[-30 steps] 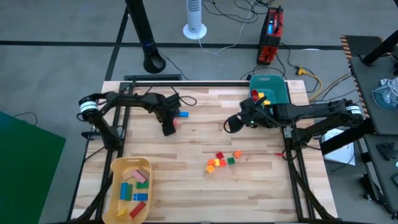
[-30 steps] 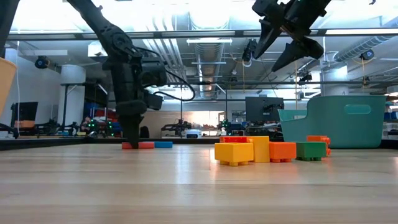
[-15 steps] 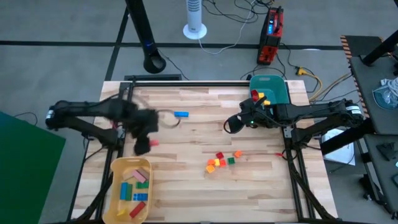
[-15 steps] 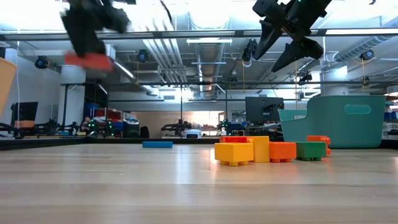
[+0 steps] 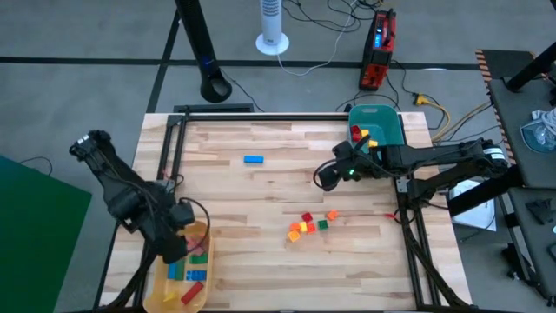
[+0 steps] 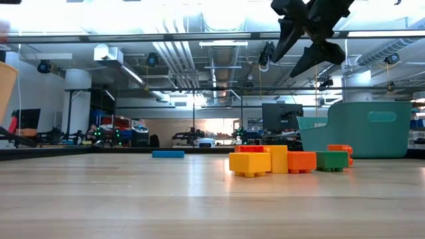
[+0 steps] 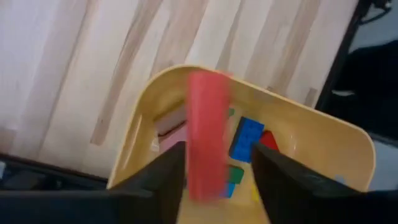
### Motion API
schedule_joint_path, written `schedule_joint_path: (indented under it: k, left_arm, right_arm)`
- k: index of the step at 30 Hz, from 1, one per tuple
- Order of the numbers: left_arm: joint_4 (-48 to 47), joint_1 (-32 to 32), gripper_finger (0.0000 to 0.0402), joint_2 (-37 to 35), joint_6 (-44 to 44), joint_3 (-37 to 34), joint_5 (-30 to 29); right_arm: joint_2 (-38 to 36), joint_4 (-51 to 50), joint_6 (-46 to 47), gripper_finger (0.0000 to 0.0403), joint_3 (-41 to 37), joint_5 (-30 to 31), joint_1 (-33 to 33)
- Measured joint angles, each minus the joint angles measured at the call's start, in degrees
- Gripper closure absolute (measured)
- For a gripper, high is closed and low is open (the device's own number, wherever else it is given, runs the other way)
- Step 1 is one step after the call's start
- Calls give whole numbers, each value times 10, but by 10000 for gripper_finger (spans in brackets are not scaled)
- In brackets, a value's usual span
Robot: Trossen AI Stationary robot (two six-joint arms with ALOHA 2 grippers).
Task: Sort blocks
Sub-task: Put the orange rectangular block into the yellow bin, then put the yellow 4-stud game piece into the green bin
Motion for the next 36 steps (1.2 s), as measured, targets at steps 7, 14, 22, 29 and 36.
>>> schedule_joint_path:
  k: [7,14,22,29,36]
  left_arm:
    - [1,-18,149,28,-49,0,-11]
    - [5,9,144,40,-40,1,-112]
    - [50,32,143,40,-39,1,-262]
    - [73,32,143,44,-39,1,-312]
    - [78,32,143,64,-39,1,-312]
  right_arm:
    - [2,34,-15,120,0,-51,9]
    - [48,156,-101,140,0,-160,47]
    - [156,176,-258,186,9,-228,108]
    - [269,176,-333,167,52,-228,123]
    - [353,147,-363,143,117,-209,121]
